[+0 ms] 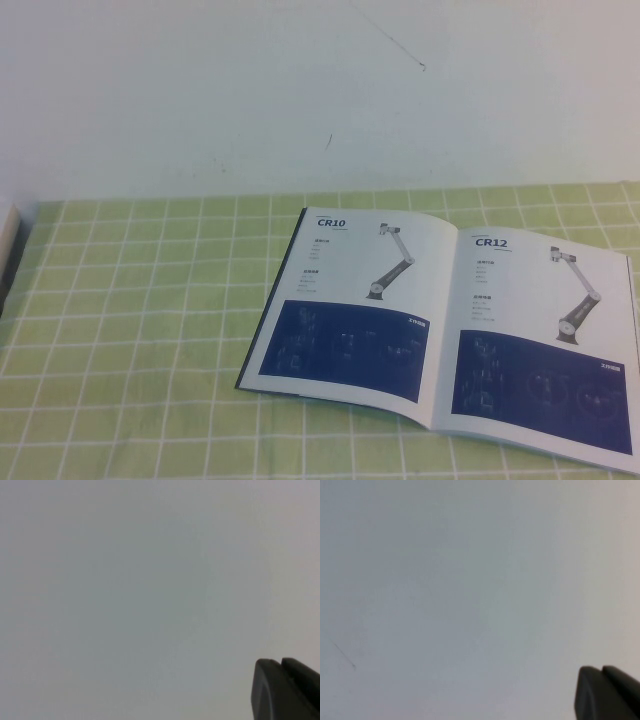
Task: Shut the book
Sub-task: 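Close the open booklet and leave it lying on the table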
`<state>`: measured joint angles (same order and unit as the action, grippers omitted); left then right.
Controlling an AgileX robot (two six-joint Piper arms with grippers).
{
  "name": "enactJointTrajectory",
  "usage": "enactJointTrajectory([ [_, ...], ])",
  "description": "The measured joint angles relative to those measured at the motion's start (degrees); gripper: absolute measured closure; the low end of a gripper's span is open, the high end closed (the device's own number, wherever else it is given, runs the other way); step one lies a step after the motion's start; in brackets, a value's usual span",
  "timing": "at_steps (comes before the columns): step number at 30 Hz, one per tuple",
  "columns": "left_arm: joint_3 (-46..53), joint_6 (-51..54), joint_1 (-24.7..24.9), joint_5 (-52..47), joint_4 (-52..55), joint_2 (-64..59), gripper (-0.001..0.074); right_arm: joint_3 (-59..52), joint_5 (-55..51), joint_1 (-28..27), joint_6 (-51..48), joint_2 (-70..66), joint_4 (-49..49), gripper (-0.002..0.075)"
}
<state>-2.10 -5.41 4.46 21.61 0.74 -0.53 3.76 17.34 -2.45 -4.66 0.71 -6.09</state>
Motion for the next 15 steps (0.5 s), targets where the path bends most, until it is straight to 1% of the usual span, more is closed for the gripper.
enactJointTrajectory([
  [2,-4.7,-0.4,0.0,-10.3,0.0,-1.4,0.0738,5.6,-10.9,0.0,0.4,0.0,0.1,0.0729],
  [5,-13.8,-0.9,0.0,-23.4,-0.1,-6.1,0.0738,13.6,-20.5,0.0,0.4,-2.5,0.4,0.0729],
  [8,-21.9,-1.1,0.0,-34.0,-0.7,-13.4,0.0738,20.7,-29.1,0.0,0.4,-8.8,2.1,0.0729],
  [12,-30.6,-0.6,0.0,-44.0,-2.7,-25.8,0.0738,29.3,-41.6,0.0,-4.2,-21.2,7.9,0.0729],
  [15,-35.2,4.1,0.0,-47.8,-6.9,-35.0,0.0738,34.3,-48.1,0.0,-13.4,-32.2,15.2,0.0729],
])
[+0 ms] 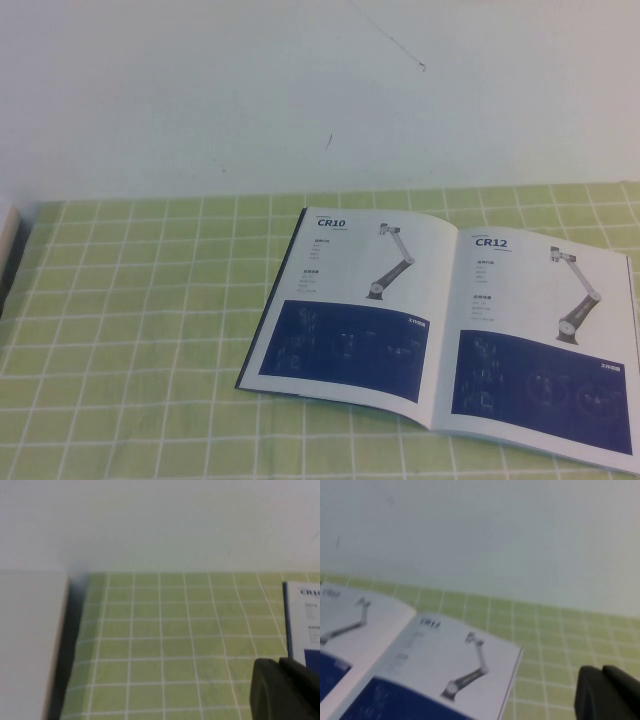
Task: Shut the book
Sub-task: 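Close the open booklet and leave it lying on the table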
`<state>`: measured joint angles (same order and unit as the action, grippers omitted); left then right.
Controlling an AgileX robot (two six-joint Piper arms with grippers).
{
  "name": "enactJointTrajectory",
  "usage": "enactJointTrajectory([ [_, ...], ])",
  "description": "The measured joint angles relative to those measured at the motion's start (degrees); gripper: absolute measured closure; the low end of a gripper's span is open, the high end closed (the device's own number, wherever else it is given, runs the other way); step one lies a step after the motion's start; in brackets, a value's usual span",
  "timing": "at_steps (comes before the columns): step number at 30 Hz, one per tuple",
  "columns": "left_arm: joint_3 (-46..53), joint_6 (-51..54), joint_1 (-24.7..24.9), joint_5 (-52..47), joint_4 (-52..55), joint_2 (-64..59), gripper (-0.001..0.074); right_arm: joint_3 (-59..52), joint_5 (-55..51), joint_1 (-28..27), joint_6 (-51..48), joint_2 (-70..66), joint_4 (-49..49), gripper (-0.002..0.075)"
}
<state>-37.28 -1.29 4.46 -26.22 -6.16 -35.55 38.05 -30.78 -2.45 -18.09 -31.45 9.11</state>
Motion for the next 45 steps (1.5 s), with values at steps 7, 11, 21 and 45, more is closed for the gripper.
enactJointTrajectory([
  [7,-8.7,21.8,0.6,-3.1,-22.4,-23.6,0.0738,5.9,-2.4,0.1,-23.0,-24.5,20.1,0.0729],
  [11,-15.7,26.7,4.6,-4.2,-26.5,-36.1,0.0738,6.2,1.6,3.7,-32.4,-37.0,28.7,0.0729],
  [21,-35.7,25.8,12.8,-8.8,-22.2,-66.3,0.0738,6.4,10.9,11.1,-33.6,-58.2,31.4,0.0729],
  [45,-50.2,22.7,15.3,-10.0,-12.5,-86.6,0.0738,7.7,13.6,11.2,-32.4,-72.7,32.8,0.0728],
])
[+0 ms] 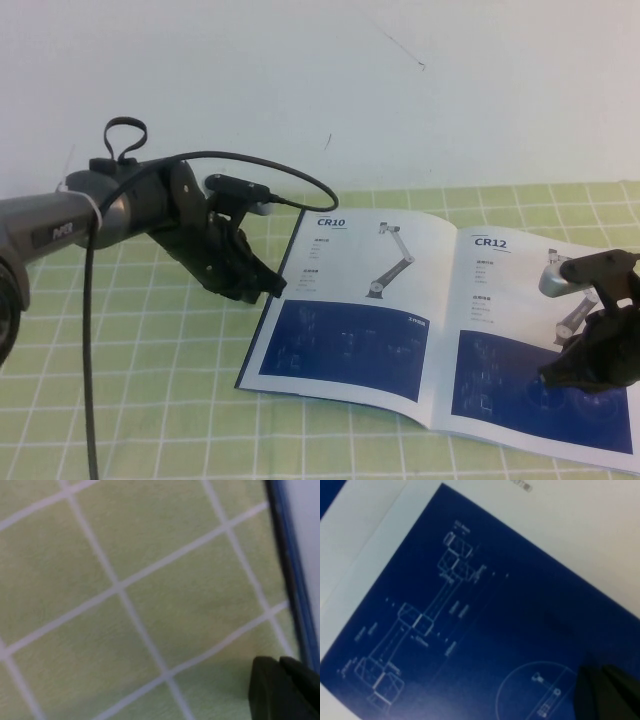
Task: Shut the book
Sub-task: 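Close the open booklet and leave it lying on the table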
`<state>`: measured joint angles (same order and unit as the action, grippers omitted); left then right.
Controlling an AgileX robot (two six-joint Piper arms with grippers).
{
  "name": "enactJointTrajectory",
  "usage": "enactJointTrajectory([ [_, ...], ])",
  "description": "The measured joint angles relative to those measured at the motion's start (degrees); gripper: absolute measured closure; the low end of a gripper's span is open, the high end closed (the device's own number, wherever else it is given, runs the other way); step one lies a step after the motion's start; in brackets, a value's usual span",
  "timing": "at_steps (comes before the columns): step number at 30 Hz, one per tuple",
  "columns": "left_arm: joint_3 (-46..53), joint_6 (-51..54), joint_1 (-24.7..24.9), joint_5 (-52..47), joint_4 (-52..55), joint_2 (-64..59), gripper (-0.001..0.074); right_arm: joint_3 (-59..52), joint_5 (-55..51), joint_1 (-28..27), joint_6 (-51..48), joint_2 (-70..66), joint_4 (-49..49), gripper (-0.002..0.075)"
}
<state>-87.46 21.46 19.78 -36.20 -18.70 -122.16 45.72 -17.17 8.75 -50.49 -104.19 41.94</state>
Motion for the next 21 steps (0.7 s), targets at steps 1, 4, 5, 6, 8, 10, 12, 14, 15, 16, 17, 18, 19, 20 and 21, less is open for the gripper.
enactJointTrajectory([
  [1,-0.1,0.0,0.6,0.2,0.5,0.0,0.0738,0.0,0.0,0.0,0.0,0.0,0.0,0.0728],
  [4,-0.3,-0.4,1.9,0.2,1.6,-0.1,0.0738,0.0,0.0,0.0,0.0,0.0,0.0,0.0728],
  [5,-0.3,-0.7,2.4,0.3,1.9,-0.1,0.0738,0.0,0.0,0.0,0.0,-0.1,0.0,0.0728],
  [6,-0.4,-1.5,2.5,0.4,2.6,-0.1,0.0738,0.0,0.0,0.0,0.0,-0.1,0.0,0.0728],
  [8,-0.4,-2.7,3.0,0.6,3.7,-0.3,0.0738,0.0,0.0,0.0,0.0,-0.1,0.0,0.0728],
  [10,-0.6,-4.2,3.0,0.6,4.4,-0.5,0.0738,0.0,0.0,0.0,0.0,-0.1,0.0,0.0728],
  [12,-0.9,-5.0,3.1,0.2,4.7,-0.9,0.0738,0.0,0.0,0.0,0.0,-0.1,0.0,0.0728],
  [14,-1.1,-5.7,3.1,0.0,4.7,-1.0,0.0738,0.0,0.0,0.0,0.0,-0.1,0.0,0.0728],
  [15,-1.1,-6.1,3.1,-0.1,5.4,-1.0,0.0738,0.0,0.0,0.0,0.0,-0.1,0.0,0.0728],
  [16,-1.1,-7.0,3.1,-0.1,6.5,-1.0,0.0738,0.0,0.0,0.0,0.0,-0.1,0.0,0.0728],
  [17,-1.2,-8.1,3.2,-0.2,7.5,-1.0,0.0738,0.0,0.0,0.0,0.0,-0.1,0.0,0.0728],
  [18,-1.6,-9.4,3.2,-0.7,8.8,-1.0,0.0738,0.0,0.0,0.0,0.0,-0.1,0.0,0.0728],
  [19,-1.9,-10.5,3.3,-1.1,10.0,-1.0,0.0738,0.0,0.0,0.0,0.0,-0.1,0.0,0.0728],
  [20,-2.2,-11.1,3.4,-1.4,11.1,-1.1,0.0738,0.0,0.0,0.0,0.0,-0.1,0.0,0.0728],
  [21,-2.4,-11.7,3.4,-1.7,11.8,-1.2,0.0738,0.0,0.0,0.0,0.0,-0.1,0.0,0.0728],
])
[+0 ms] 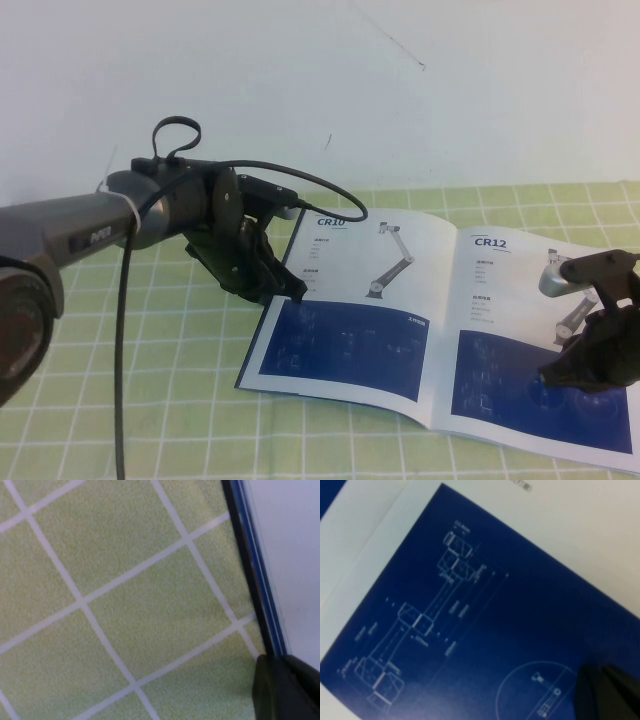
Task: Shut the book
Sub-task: 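Close the open booklet and leave it lying on the table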
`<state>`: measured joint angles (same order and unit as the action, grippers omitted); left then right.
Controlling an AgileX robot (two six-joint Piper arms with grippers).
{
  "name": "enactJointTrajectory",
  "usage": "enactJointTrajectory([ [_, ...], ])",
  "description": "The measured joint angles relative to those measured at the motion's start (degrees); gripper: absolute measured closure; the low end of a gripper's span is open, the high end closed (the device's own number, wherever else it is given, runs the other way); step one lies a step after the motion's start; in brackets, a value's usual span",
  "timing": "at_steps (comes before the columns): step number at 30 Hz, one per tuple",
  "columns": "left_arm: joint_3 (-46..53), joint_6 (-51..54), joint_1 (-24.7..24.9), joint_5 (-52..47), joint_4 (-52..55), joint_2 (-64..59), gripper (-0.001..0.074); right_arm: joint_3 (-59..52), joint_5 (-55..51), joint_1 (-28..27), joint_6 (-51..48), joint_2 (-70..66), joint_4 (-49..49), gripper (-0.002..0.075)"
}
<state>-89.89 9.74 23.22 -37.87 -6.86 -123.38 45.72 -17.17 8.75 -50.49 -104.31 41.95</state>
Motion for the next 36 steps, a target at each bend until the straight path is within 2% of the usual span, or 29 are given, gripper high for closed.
enactJointTrajectory([
  [28,-5.4,-3.6,0.7,-7.4,4.4,-2.1,0.0738,0.0,-0.2,0.0,0.0,0.0,0.1,0.0728],
  [32,-5.5,-2.5,0.8,-7.8,0.3,-2.3,0.0738,0.1,-0.6,0.0,0.0,-0.4,0.1,0.0728],
  [36,-5.5,3.6,0.9,-8.3,-8.9,-2.5,0.0738,0.6,-1.8,-0.2,0.0,-1.2,0.1,0.0728],
])
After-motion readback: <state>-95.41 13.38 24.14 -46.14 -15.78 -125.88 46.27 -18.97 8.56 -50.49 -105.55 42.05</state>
